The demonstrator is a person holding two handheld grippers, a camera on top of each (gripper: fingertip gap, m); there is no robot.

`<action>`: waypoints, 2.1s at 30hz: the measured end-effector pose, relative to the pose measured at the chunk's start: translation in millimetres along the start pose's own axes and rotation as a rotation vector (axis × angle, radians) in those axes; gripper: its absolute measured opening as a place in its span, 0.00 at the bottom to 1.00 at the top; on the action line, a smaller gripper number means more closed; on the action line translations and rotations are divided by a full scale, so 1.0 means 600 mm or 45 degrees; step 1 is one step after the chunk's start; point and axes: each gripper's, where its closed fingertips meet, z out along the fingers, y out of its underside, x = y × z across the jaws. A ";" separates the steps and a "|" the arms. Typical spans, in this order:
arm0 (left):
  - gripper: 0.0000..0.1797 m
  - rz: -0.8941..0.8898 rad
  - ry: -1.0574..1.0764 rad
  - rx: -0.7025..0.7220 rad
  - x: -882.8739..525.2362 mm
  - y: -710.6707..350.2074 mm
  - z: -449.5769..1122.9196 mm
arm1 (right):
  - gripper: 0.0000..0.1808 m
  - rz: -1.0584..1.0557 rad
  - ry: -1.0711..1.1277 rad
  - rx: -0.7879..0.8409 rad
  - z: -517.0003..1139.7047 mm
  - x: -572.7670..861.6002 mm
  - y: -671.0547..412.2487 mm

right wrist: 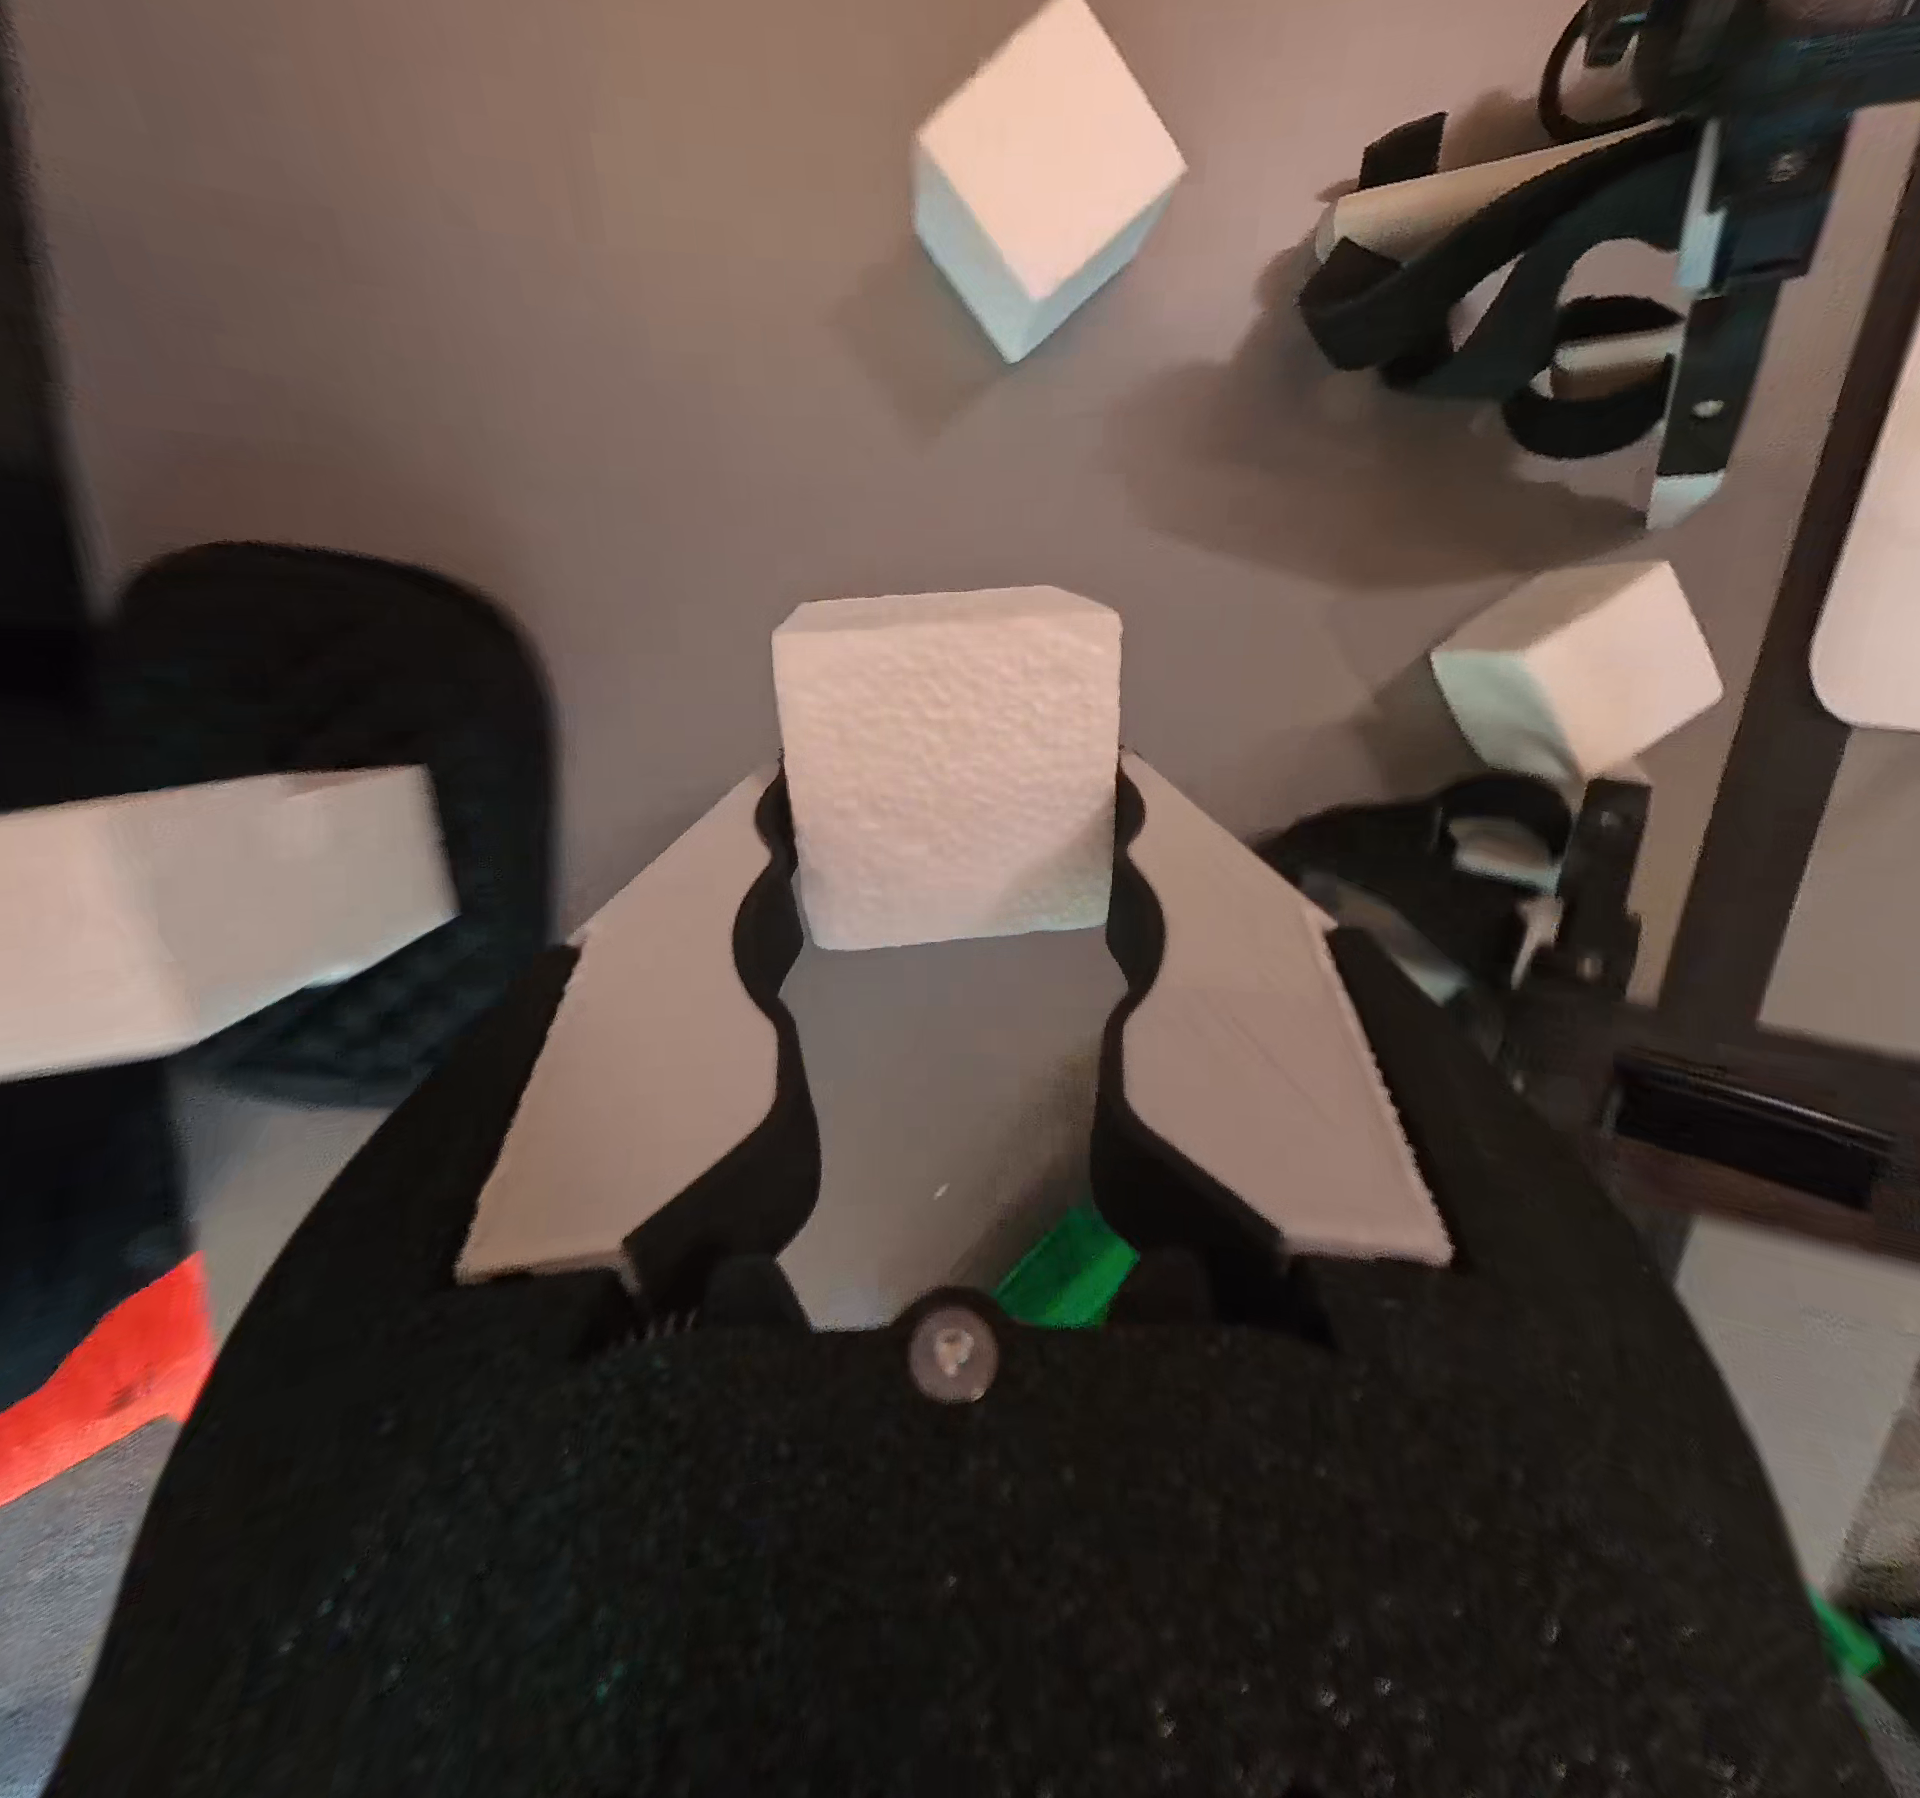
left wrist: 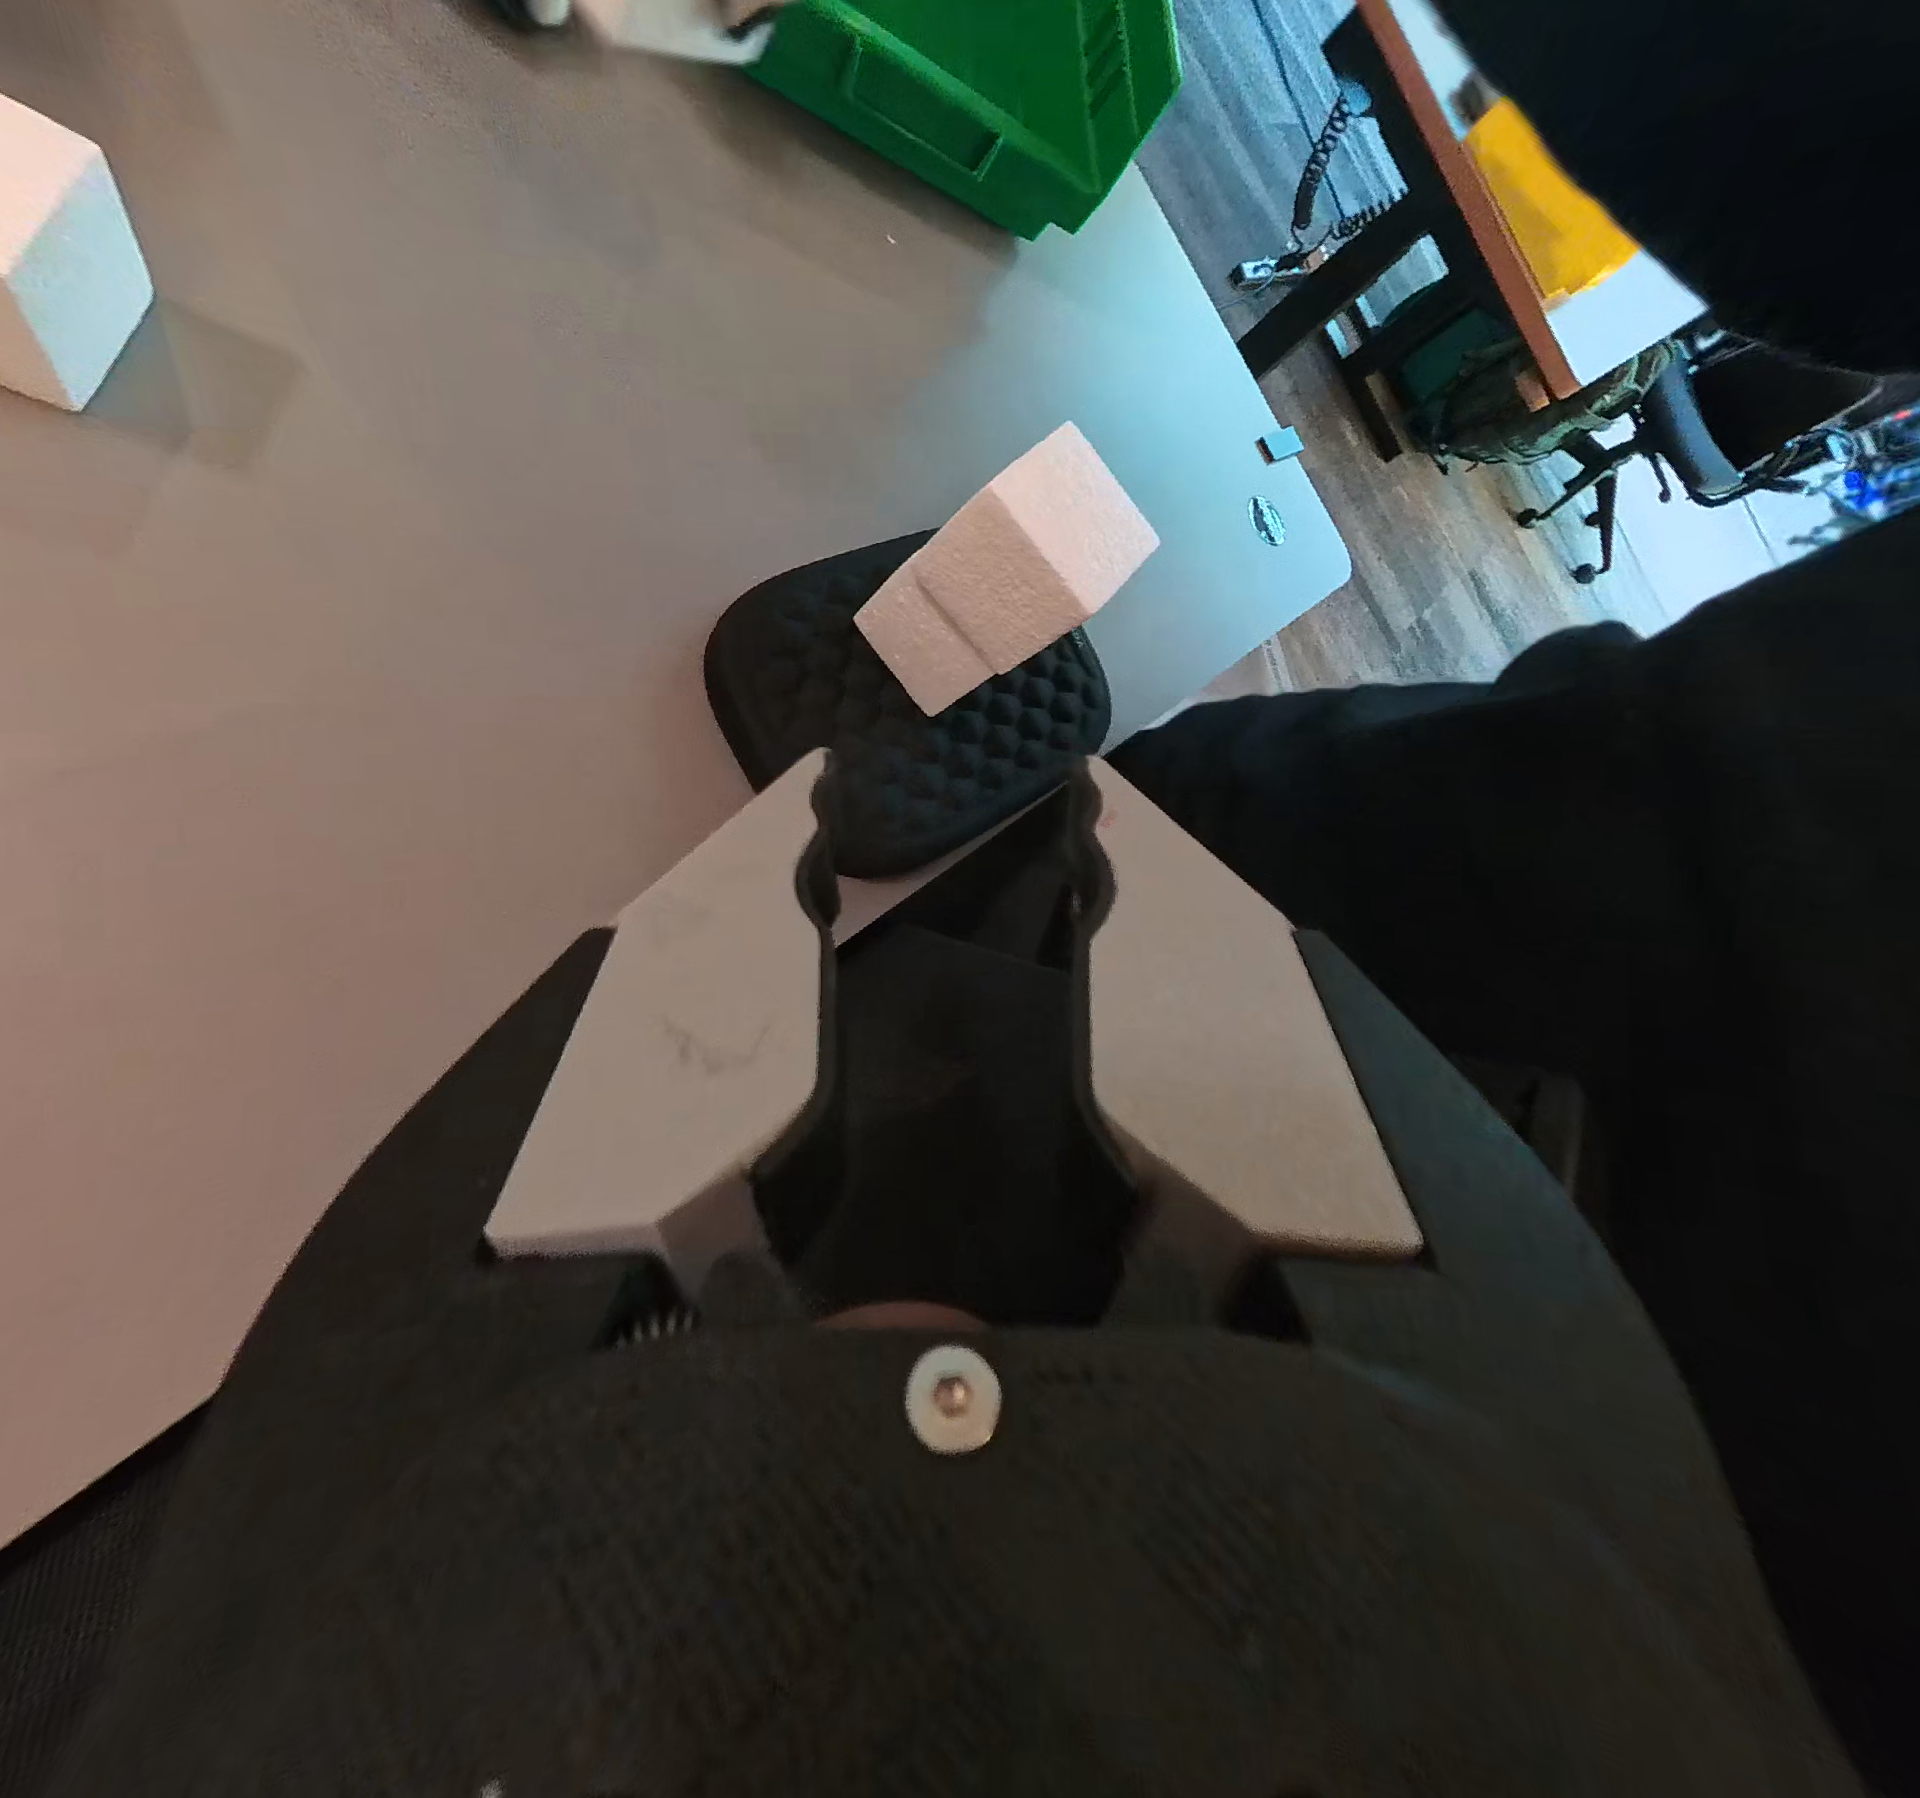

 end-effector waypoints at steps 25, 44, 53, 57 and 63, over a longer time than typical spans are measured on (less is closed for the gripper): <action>0.22 0.054 0.048 0.056 0.017 -0.003 -0.013 | 0.36 -0.028 -0.138 -0.177 -0.033 -0.296 0.043; 0.22 0.010 -0.032 -0.017 0.001 0.004 -0.004 | 0.36 -0.052 -0.151 -0.013 -0.062 -0.287 0.028; 0.33 -0.048 -0.055 -0.088 0.002 -0.048 -0.022 | 0.39 0.227 0.007 0.530 -0.193 -0.219 0.011; 0.37 0.120 -0.224 -0.089 -0.071 -0.129 -0.009 | 0.39 0.446 0.026 0.612 -0.198 -0.190 0.066; 0.52 0.267 -0.596 -0.295 -0.312 -0.173 0.093 | 0.39 0.565 0.008 0.608 -0.172 -0.209 0.124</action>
